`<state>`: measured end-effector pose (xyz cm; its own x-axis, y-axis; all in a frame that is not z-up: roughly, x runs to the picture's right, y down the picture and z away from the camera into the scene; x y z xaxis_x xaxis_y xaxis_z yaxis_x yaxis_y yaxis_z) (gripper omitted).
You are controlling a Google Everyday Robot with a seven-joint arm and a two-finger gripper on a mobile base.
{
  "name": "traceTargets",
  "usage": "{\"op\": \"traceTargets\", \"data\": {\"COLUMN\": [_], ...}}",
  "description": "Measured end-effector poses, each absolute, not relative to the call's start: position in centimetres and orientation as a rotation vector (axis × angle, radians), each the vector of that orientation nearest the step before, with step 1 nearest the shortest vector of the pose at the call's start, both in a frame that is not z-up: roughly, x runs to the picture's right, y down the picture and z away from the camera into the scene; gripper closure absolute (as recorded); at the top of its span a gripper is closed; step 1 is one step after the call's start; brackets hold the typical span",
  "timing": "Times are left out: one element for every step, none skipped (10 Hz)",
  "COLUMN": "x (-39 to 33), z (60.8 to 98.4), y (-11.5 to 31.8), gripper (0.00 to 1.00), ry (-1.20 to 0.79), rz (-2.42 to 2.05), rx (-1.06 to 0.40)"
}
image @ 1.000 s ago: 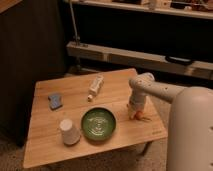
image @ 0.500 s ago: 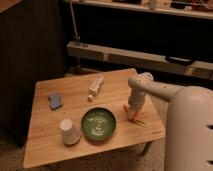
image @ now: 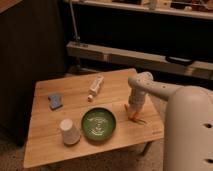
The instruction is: Place the pepper on the white sponge
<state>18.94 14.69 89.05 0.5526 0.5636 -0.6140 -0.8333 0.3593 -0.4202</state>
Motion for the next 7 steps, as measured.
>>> {"op": "traceTargets", "data": {"x": [19.7, 20.3, 21.1, 22.5, 23.4, 23.9, 24.5], "z": [88.4, 87.9, 87.3, 86.1, 85.2, 84.3, 83.4], "y": [14.0, 13.4, 12.8, 11.5, 10.5, 9.2, 7.9], "gripper": [0.99, 1.00, 1.00, 1.00, 1.00, 1.00, 1.00], "ry": [0.399, 0.396, 0.390, 0.380, 0.373, 0.360, 0.342], "rz": [0.938, 0.943, 0.951, 0.964, 0.971, 0.974, 0.976], "rx": [-0.765, -0.755, -0.742, -0.717, -0.700, -0.683, -0.665]}}
